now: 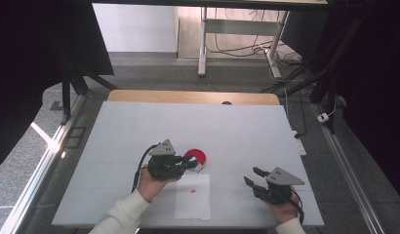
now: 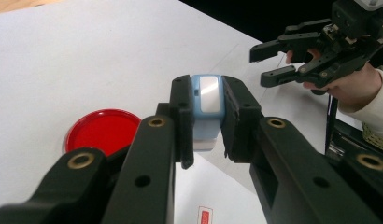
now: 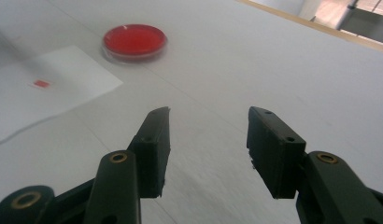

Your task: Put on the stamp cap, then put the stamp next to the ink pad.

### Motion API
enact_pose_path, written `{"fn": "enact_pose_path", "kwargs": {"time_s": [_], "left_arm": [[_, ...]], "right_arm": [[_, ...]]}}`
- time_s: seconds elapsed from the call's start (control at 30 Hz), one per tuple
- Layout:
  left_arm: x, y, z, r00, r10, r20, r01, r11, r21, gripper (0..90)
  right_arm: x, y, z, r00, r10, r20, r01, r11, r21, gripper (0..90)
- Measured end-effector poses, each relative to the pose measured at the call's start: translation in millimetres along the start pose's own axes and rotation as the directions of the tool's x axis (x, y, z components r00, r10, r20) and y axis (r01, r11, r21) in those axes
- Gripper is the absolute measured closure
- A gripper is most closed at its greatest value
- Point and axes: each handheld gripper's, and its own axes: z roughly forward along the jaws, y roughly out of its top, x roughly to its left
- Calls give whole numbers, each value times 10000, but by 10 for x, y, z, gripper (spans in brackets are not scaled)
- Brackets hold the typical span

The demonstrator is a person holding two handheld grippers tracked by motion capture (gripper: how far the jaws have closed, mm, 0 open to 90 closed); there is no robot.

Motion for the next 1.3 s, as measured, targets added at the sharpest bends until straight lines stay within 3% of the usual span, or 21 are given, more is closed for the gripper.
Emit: {"fn": "enact_pose_path", "kwargs": {"time_s": [0.33, 0.7, 1.1, 1.3], "left_arm": [[30, 21, -54, 9993, 199, -313, -200, 9998, -13, 754], [116, 56, -139, 9947, 505, -893, -497, 9987, 120, 750], [236, 37, -170, 9910, 416, -1275, -388, 9990, 242, 751], [321, 28, -187, 9855, 353, -1658, -304, 9990, 316, 750]], "right_arm": [[-171, -88, -139, 9987, 295, 415, -297, 9996, 28, 488], [-156, -98, -76, 9997, 123, 233, -128, 9996, 241, 483], [-170, -106, -64, 9994, 164, 298, -172, 9995, 257, 482], [-170, -111, -63, 9994, 91, 320, -103, 9993, 366, 482]]}}
